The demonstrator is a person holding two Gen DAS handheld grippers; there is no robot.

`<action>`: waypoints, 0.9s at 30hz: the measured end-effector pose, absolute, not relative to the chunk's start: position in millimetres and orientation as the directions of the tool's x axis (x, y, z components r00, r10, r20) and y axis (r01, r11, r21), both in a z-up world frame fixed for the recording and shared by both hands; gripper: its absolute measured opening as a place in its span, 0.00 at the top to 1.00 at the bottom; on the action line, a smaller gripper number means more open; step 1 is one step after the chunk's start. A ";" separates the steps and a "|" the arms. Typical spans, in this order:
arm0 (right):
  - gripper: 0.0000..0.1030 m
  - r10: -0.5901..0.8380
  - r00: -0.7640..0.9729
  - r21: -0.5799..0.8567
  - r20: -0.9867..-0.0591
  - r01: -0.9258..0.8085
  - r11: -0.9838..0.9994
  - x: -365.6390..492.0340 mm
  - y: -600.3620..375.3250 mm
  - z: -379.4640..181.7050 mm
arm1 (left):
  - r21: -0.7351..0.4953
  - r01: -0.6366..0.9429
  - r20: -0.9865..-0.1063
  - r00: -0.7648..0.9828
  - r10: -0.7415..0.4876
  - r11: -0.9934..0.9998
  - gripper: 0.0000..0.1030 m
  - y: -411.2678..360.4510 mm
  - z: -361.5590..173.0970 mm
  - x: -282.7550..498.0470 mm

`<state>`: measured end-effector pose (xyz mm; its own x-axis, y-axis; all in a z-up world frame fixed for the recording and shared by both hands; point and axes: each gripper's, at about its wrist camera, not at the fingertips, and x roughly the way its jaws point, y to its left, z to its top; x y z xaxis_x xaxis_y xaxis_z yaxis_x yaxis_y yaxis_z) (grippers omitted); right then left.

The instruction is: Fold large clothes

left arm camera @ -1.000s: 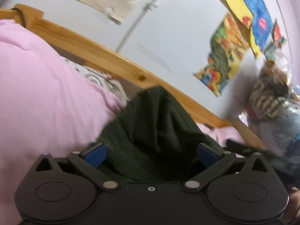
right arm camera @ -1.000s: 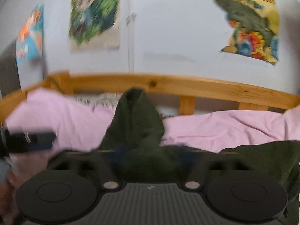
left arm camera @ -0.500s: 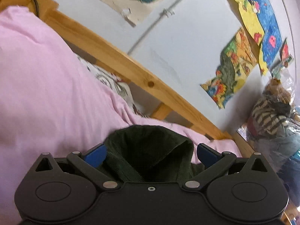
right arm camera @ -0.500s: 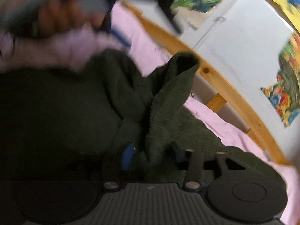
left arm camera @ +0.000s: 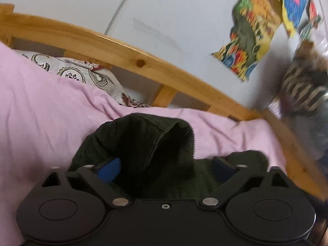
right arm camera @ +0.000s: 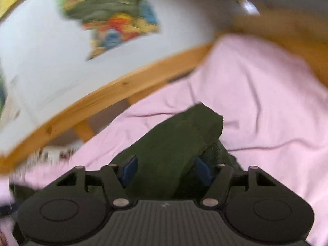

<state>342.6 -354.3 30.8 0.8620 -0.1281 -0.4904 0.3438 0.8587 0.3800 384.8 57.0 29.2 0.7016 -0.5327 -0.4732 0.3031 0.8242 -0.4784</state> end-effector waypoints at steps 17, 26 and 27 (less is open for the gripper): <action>0.96 -0.210 0.884 0.438 -0.418 0.399 0.805 262.5 -327.4 -49.3 | -0.486 0.077 -0.571 0.727 -0.383 0.870 0.93 119.7 -28.1 414.5; 0.33 -0.181 0.909 0.511 -0.376 0.366 0.777 269.0 -371.1 -18.7 | -0.508 0.126 -0.543 0.722 -0.430 0.852 0.17 125.0 -5.5 410.7; 0.34 -0.183 0.904 0.509 -0.387 0.375 0.775 276.0 -376.5 -16.4 | -0.512 0.127 -0.532 0.730 -0.429 0.850 0.17 125.5 -3.2 410.0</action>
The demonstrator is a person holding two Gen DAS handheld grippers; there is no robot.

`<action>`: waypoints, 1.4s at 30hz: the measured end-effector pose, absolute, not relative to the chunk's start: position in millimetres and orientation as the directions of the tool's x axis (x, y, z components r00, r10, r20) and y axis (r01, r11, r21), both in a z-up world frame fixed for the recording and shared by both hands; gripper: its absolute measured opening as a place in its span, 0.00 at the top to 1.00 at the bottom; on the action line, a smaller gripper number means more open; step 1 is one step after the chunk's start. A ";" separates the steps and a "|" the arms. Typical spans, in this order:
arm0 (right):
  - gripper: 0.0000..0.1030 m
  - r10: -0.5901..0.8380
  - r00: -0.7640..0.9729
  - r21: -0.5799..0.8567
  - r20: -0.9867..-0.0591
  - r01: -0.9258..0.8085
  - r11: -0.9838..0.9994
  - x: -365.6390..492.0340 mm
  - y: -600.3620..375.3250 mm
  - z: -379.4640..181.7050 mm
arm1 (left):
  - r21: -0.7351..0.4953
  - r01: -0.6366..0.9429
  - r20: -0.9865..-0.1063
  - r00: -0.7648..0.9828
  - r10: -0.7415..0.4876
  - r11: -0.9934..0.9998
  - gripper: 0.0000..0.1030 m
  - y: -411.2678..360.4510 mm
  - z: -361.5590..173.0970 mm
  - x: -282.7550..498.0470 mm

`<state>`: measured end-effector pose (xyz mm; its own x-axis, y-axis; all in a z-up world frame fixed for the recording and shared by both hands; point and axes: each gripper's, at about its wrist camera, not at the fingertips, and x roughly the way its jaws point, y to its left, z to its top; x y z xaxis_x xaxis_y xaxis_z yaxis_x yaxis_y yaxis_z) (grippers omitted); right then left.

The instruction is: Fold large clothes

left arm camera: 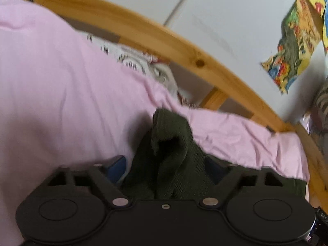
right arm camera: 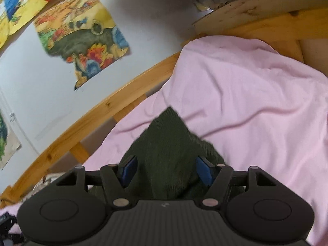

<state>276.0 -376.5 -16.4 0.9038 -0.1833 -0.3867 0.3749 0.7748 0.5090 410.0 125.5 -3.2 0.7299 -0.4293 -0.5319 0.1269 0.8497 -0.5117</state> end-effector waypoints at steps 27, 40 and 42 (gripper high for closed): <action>0.59 -0.413 0.810 0.133 -0.417 0.503 0.854 299.6 -363.5 -10.9 | -0.275 0.112 -0.566 0.784 -0.255 0.955 0.35 106.0 10.4 405.1; 0.46 -0.488 0.827 -0.401 -0.277 0.362 0.842 379.5 -295.2 -48.5 | -0.235 0.205 -0.408 0.866 -0.288 0.950 0.48 95.5 21.5 386.8; 0.46 -0.485 0.817 -0.421 -0.312 0.339 0.841 391.5 -308.5 -64.6 | -0.190 0.256 -0.403 0.860 -0.313 0.948 0.44 82.2 18.0 382.2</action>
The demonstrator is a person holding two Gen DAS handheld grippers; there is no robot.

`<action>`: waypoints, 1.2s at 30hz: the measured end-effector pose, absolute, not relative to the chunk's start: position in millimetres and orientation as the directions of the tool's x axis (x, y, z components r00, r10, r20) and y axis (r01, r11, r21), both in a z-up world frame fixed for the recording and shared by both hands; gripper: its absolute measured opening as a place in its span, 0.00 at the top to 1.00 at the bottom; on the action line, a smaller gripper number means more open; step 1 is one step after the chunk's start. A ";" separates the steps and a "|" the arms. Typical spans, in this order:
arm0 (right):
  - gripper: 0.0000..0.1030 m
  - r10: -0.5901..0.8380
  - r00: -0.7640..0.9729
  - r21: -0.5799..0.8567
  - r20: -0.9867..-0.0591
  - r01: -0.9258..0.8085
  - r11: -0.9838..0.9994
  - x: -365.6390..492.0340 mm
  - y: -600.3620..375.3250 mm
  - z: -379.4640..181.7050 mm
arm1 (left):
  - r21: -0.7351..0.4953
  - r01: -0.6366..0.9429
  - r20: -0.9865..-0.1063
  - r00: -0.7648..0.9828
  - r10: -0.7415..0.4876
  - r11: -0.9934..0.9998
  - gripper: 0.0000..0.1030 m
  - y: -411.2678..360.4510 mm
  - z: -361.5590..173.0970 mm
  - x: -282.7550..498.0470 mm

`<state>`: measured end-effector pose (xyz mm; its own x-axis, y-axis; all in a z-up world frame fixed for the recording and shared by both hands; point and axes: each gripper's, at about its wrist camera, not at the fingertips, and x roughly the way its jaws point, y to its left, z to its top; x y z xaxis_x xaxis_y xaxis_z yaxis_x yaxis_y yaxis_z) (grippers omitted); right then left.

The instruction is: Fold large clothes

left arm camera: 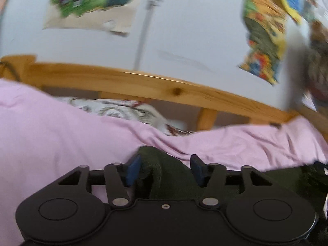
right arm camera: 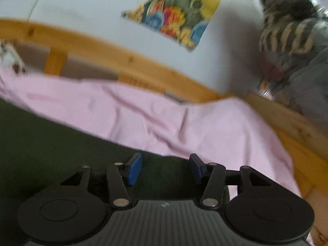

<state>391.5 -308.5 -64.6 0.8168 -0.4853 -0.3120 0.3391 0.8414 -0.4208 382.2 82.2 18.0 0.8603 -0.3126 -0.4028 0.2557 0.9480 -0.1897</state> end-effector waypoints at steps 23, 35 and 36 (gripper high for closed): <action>0.18 -0.159 0.902 -0.317 -0.401 0.027 0.948 309.6 -218.9 -55.2 | -0.138 0.470 -0.396 0.781 -0.483 0.872 0.28 37.3 3.9 355.0; 0.13 -0.214 0.816 -0.322 -0.536 0.037 0.946 277.9 -237.5 -42.0 | -0.063 0.429 -0.612 0.696 -0.375 0.901 0.28 19.2 -36.1 370.4; 0.09 -0.190 0.821 -0.286 -0.538 0.034 0.958 261.1 -240.4 -31.3 | -0.085 0.421 -0.613 0.693 -0.380 0.903 0.26 22.4 -31.2 368.9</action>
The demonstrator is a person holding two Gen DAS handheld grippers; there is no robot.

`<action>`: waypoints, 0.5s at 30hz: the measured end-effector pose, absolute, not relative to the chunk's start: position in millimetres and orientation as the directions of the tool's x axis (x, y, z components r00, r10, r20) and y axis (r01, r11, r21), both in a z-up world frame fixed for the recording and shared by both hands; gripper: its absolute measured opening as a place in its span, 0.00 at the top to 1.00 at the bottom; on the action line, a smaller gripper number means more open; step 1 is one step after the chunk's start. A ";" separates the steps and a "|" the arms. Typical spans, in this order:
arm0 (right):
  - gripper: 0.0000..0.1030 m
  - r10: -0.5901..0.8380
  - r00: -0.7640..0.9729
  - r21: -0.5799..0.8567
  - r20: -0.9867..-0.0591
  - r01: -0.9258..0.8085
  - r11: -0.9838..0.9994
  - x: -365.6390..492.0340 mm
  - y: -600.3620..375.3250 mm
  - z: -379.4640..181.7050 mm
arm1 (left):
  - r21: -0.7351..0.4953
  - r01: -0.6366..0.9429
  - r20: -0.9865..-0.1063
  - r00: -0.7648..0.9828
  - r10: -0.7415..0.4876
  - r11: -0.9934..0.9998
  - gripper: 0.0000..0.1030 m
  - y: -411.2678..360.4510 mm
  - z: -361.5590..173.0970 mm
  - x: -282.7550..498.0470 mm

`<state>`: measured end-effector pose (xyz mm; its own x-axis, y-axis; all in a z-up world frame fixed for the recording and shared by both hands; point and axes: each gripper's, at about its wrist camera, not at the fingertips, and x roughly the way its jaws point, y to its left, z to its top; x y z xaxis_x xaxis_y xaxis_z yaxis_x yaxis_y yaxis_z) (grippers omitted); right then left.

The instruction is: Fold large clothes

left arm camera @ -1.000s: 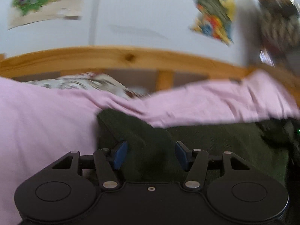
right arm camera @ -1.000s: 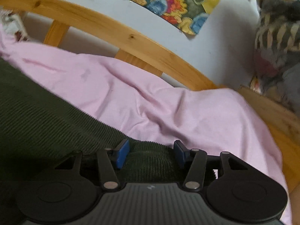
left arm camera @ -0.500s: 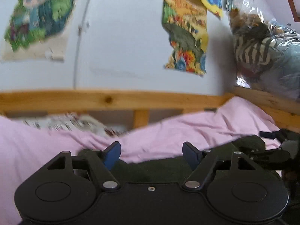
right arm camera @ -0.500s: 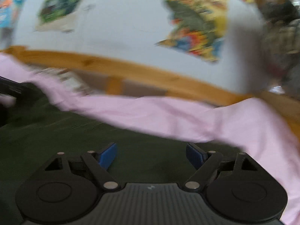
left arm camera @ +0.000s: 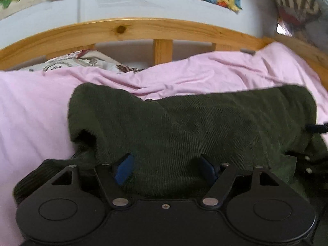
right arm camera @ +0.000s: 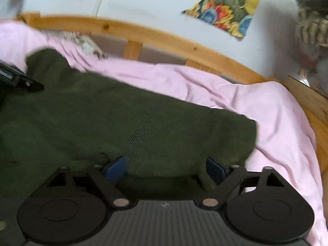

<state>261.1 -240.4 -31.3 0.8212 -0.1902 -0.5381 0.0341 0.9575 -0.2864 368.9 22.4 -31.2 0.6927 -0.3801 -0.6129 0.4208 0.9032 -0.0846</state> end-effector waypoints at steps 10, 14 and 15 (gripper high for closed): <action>0.00 -0.001 0.815 -0.083 -0.579 -0.057 0.995 138.6 -243.1 -3.1 | -0.059 0.486 -0.582 0.693 -0.425 0.872 0.01 34.3 25.9 277.9; 0.01 0.112 0.779 -0.054 -0.617 -0.183 0.982 110.6 -218.1 -2.9 | 0.014 0.541 -0.604 0.675 -0.424 0.841 0.01 27.6 43.1 220.0; 0.01 0.147 0.764 -0.040 -0.629 -0.221 0.975 103.3 -210.8 -3.0 | 0.016 0.562 -0.618 0.655 -0.434 0.827 0.01 28.6 44.6 206.7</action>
<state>103.3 -210.8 -3.0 0.7637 0.1470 -0.6287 -0.2205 0.9746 -0.0400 206.7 28.6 44.6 0.6554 -0.4339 -0.6182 0.5623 0.8268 0.0159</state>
